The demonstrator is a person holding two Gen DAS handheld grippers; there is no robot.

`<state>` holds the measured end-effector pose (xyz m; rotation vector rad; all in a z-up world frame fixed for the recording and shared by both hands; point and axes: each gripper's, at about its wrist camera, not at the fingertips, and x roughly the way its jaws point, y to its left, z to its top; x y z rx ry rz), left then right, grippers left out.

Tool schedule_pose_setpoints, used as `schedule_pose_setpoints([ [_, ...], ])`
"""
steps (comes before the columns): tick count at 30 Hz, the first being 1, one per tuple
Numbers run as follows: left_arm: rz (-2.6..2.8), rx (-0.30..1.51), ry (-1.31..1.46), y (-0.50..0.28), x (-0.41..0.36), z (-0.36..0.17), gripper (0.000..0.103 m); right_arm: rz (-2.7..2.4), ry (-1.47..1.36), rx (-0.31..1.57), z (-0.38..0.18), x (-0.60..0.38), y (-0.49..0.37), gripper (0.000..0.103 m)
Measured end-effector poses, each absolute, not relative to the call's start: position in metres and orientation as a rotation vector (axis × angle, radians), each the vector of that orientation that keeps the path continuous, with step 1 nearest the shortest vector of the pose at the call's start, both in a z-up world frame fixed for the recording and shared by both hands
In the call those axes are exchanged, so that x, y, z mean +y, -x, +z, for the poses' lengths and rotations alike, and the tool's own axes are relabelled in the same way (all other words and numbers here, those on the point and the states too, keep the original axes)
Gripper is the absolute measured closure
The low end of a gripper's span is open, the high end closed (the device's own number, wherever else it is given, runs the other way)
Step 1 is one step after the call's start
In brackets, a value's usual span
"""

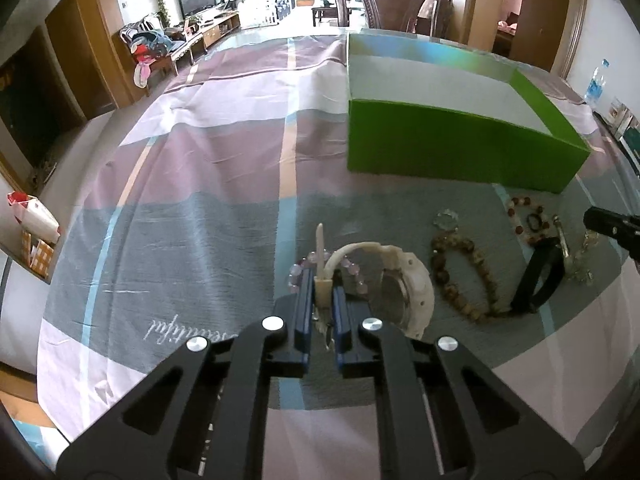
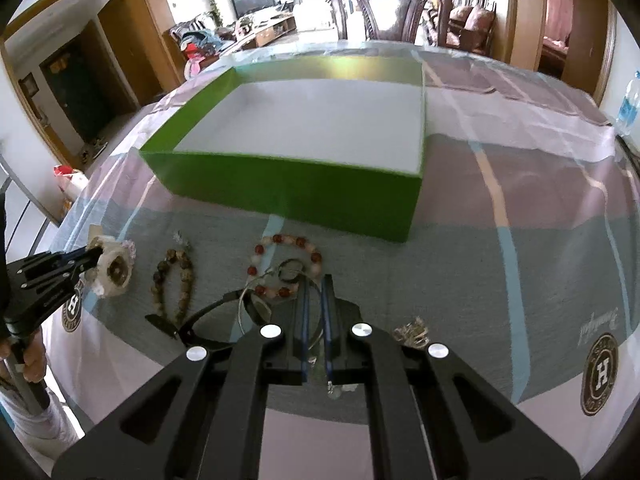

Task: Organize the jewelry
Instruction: 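Lift the silver bangle with the right gripper while the left gripper grips the watch strap, then carry the watch and bangle over the green box and open both grippers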

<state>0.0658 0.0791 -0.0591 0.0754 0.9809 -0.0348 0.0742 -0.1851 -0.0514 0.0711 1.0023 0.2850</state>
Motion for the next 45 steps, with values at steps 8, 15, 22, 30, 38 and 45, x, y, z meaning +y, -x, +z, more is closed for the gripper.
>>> schedule_pose_setpoints([
  [8,-0.032,1.008,-0.072,-0.072,0.078,-0.071,0.093,0.333,-0.058,1.046,-0.072,-0.177,-0.084,0.026],
  [15,-0.028,1.019,-0.063,-0.079,0.079,-0.078,0.090,0.361,-0.039,1.064,-0.086,-0.171,-0.091,0.044],
  [22,-0.018,1.015,-0.029,-0.080,0.085,-0.077,0.094,0.359,-0.017,1.041,-0.078,-0.167,-0.083,0.048],
  [30,-0.034,0.943,-0.031,-0.069,0.081,-0.048,0.094,0.316,-0.024,0.958,-0.048,-0.175,-0.074,0.048],
  [38,-0.063,0.835,-0.079,-0.084,0.063,0.012,0.093,0.278,-0.021,0.868,-0.003,-0.185,-0.095,0.048],
  [45,-0.113,0.776,-0.047,-0.156,0.033,0.053,0.093,0.206,-0.104,0.850,0.009,-0.200,-0.160,0.048],
])
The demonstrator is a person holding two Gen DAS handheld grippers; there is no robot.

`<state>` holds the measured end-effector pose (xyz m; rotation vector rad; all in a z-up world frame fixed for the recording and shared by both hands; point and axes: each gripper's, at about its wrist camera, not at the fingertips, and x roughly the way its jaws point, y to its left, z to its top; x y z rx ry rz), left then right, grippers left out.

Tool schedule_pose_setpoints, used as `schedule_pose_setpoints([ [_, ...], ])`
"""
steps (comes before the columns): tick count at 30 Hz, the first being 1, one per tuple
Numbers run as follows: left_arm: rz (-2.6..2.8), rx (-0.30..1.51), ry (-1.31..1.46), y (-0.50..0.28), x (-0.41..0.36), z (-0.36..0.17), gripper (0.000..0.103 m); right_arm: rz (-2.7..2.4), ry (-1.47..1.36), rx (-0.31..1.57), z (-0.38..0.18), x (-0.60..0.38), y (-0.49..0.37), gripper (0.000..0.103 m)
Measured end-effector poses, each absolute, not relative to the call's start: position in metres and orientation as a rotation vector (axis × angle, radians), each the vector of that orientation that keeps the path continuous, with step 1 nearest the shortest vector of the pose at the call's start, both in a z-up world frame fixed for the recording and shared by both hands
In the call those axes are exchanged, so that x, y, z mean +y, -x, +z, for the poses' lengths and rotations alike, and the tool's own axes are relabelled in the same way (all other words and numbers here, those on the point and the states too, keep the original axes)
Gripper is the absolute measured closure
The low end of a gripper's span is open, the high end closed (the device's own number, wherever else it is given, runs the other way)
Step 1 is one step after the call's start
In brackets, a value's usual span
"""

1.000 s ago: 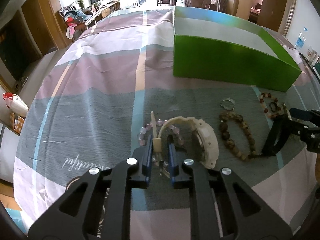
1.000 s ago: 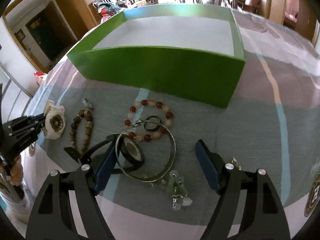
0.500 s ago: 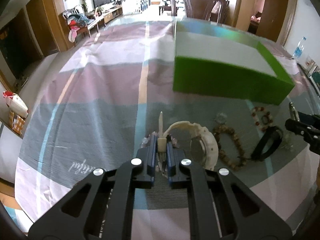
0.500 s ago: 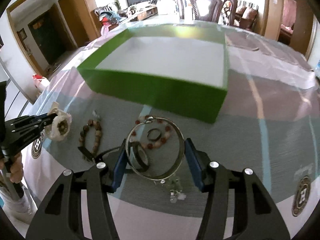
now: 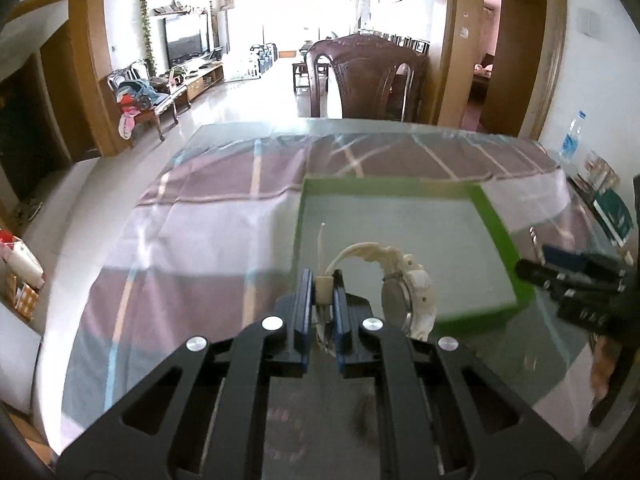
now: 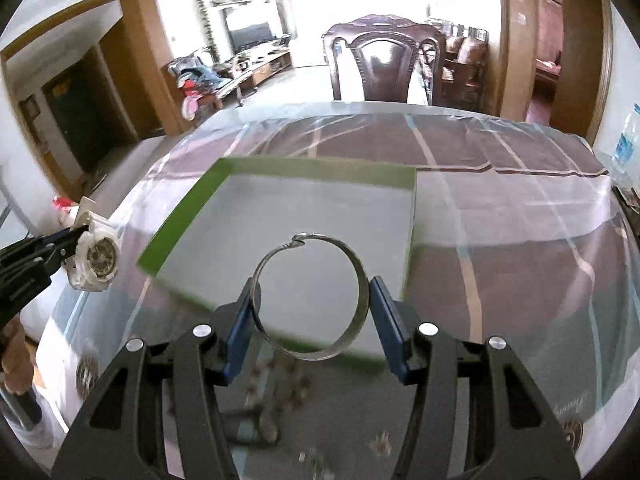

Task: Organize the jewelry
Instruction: 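Carry the watch and bangle over the green box and open both grippers, then grasp the black leather bracelet with the right gripper while the left gripper approaches the wooden beads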

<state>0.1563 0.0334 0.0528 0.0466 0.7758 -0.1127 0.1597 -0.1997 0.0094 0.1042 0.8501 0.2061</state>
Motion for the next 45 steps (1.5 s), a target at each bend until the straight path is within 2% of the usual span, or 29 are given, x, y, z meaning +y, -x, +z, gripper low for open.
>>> schedule_pose_setpoints([
  [6,-0.079,0.874,-0.036,-0.215,0.006,0.013,0.091,0.165,-0.115,0.908,-0.020,-0.198,-0.188,0.048],
  [8,-0.086,0.897,-0.022,-0.224,0.002,0.000,0.087,0.154,-0.105,0.914,-0.029,-0.196,-0.191,0.048],
  [10,-0.097,0.910,-0.011,-0.224,-0.001,-0.010,0.075,0.150,-0.095,0.907,-0.030,-0.197,-0.187,0.043],
  [12,-0.090,0.900,-0.036,-0.215,-0.002,-0.012,0.066,0.160,-0.098,0.891,-0.026,-0.200,-0.175,0.037],
  [16,-0.101,0.865,-0.106,-0.174,0.007,-0.006,0.055,0.242,-0.089,0.892,-0.019,-0.203,-0.132,0.036],
  [20,-0.047,0.902,-0.156,-0.129,0.023,-0.018,0.054,0.354,-0.023,0.944,-0.035,-0.186,-0.093,0.036],
  [22,-0.053,0.924,-0.158,-0.106,0.029,-0.032,0.054,0.395,0.023,0.972,-0.049,-0.174,-0.082,0.042],
  [29,-0.035,0.992,-0.087,-0.078,0.040,-0.071,0.053,0.397,0.131,1.005,-0.082,-0.145,-0.080,0.051],
  [31,-0.030,0.990,-0.081,-0.077,0.037,-0.077,0.051,0.374,0.151,1.004,-0.086,-0.143,-0.083,0.071],
  [32,-0.027,0.988,-0.081,-0.076,0.035,-0.079,0.051,0.369,0.152,1.005,-0.085,-0.142,-0.083,0.077],
  [33,-0.029,0.987,-0.080,-0.076,0.033,-0.082,0.050,0.371,0.142,1.007,-0.084,-0.144,-0.083,0.087],
  [34,-0.033,0.988,-0.079,-0.077,0.031,-0.084,0.050,0.364,0.135,1.008,-0.085,-0.145,-0.083,0.091],
  [45,-0.031,0.979,-0.138,-0.074,0.012,-0.086,0.043,0.279,0.012,0.968,-0.075,-0.183,-0.087,0.091],
])
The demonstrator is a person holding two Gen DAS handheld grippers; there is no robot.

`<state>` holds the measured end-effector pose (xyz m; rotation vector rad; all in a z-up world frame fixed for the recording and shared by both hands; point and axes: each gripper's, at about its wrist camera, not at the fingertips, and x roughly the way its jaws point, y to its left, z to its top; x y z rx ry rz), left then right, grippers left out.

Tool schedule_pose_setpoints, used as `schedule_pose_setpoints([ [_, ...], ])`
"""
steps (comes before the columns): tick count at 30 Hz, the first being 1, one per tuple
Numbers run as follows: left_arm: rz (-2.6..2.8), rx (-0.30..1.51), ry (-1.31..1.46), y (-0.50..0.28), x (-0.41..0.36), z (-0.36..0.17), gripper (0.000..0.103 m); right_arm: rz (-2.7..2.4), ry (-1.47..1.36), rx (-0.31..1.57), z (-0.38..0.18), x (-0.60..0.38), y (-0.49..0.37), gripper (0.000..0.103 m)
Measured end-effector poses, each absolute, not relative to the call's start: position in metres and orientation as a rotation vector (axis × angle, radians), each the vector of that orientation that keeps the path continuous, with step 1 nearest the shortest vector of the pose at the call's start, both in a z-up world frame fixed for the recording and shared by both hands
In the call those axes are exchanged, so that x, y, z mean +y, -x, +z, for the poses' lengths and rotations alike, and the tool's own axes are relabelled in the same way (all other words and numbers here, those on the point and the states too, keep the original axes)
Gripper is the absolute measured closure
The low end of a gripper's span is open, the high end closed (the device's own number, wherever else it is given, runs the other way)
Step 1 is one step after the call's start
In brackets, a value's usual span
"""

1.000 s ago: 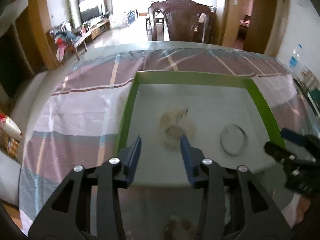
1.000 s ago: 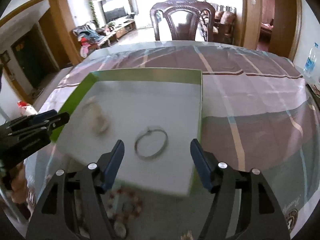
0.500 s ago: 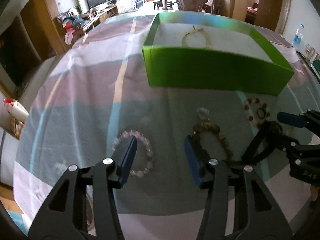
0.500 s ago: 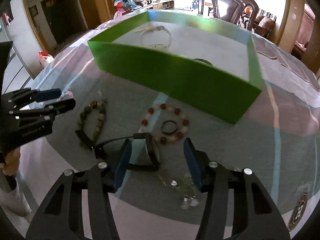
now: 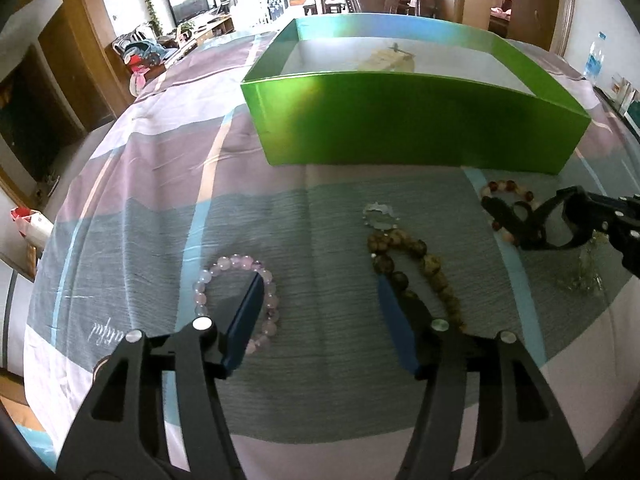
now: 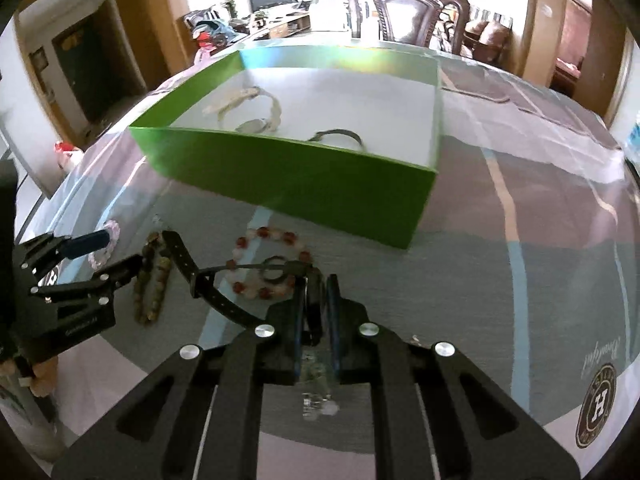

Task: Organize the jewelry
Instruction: 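Grasp the black leather bracelet with the right gripper while the left gripper approaches the wooden beads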

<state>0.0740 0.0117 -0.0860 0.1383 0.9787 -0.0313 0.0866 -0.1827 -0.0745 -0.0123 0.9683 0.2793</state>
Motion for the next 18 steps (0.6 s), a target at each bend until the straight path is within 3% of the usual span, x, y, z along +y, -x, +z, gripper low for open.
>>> schedule_pose_setpoints([
  [4,-0.053,0.961,-0.143,-0.066,0.013,-0.074,0.038,0.272,0.003,0.981,-0.077,-0.187,-0.087,0.091],
  [15,-0.100,0.995,-0.189,-0.071,-0.003,-0.078,0.037,0.245,-0.036,0.973,-0.077,-0.201,-0.090,0.091],
  [17,-0.099,1.004,-0.193,-0.074,-0.005,-0.083,0.038,0.247,-0.035,0.980,-0.078,-0.200,-0.090,0.091],
  [18,-0.098,1.010,-0.194,-0.075,-0.006,-0.085,0.045,0.248,-0.034,0.983,-0.079,-0.200,-0.091,0.091],
])
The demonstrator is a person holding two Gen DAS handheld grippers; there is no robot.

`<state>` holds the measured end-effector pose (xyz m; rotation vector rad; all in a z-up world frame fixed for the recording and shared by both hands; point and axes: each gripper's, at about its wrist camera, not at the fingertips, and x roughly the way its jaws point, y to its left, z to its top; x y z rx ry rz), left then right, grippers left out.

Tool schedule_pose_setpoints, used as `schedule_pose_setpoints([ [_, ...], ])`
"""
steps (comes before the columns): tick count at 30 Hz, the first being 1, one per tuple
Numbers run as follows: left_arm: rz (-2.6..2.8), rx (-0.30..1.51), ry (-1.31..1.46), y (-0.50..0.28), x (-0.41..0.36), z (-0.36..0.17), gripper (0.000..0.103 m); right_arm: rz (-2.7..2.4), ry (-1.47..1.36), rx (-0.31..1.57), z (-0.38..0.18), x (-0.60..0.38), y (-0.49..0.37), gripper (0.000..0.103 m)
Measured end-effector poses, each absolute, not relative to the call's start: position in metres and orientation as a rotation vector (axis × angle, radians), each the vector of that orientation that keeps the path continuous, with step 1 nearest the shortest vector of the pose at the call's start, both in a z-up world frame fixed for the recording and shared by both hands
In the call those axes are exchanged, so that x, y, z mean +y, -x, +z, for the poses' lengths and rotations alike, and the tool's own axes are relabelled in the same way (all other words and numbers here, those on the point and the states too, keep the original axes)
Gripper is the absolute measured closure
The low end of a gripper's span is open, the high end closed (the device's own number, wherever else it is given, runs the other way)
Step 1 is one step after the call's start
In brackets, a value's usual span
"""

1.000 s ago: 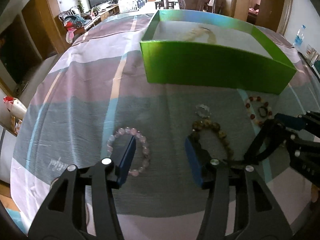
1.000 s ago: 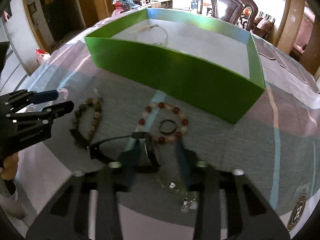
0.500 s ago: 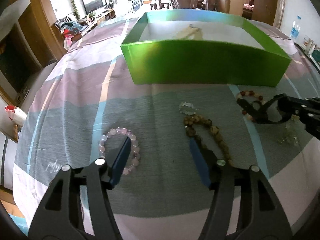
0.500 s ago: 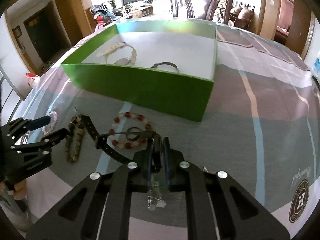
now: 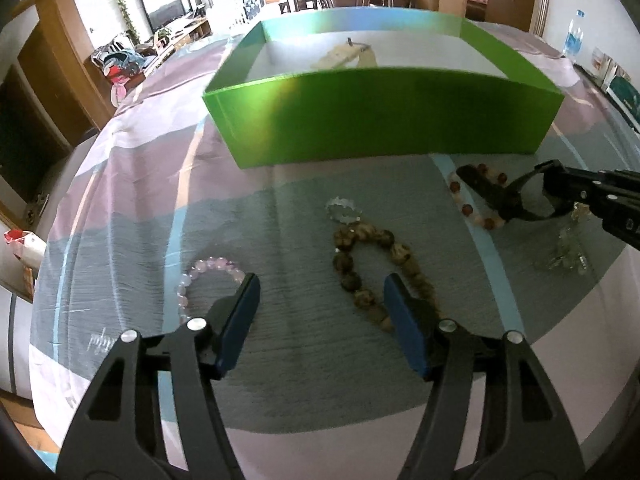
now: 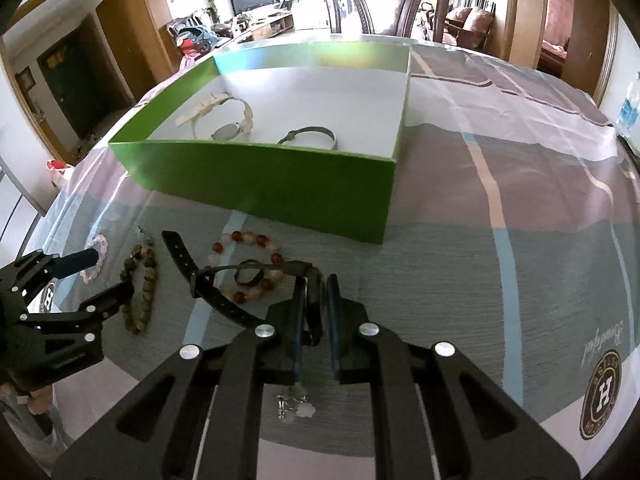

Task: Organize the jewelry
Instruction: 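Grasp the black leather bracelet with the right gripper while the left gripper approaches the wooden beads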

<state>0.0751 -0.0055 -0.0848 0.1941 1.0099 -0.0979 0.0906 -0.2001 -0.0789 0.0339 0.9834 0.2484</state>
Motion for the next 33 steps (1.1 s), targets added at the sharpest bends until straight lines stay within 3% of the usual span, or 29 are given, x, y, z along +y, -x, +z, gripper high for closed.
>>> schedule_pose_setpoints([
  [2,-0.111,1.009,-0.186,-0.076,-0.005,-0.086,0.052,0.248,-0.033,0.989,-0.080,-0.200,-0.091,0.091],
  [4,-0.116,1.008,-0.187,-0.075,-0.005,-0.086,0.066,0.247,-0.035,0.993,-0.081,-0.200,-0.092,0.091],
  [7,-0.113,1.012,-0.187,-0.075,-0.001,-0.086,0.073,0.244,-0.037,0.996,-0.082,-0.201,-0.092,0.091],
  [14,-0.067,1.021,-0.159,-0.077,0.015,-0.087,0.070,0.242,-0.027,0.997,-0.084,-0.200,-0.092,0.091],
  [16,-0.071,1.019,-0.161,-0.077,0.014,-0.087,0.059,0.241,-0.021,0.995,-0.084,-0.199,-0.092,0.091],
  [18,-0.075,1.015,-0.171,-0.077,0.011,-0.087,0.055,0.240,-0.024,0.998,-0.085,-0.199,-0.093,0.091],
  [23,-0.092,1.017,-0.159,-0.078,0.013,-0.087,0.059,0.237,-0.030,0.999,-0.085,-0.201,-0.093,0.090],
  [27,-0.086,1.022,-0.147,-0.077,0.016,-0.085,0.075,0.235,-0.035,1.001,-0.085,-0.202,-0.093,0.090],
  [29,-0.092,1.004,-0.108,-0.077,0.026,-0.076,0.076,0.234,-0.042,1.001,-0.085,-0.203,-0.093,0.090],
  [33,-0.036,0.934,-0.055,-0.075,0.056,-0.050,0.062,0.234,-0.042,1.003,-0.085,-0.203,-0.093,0.089],
])
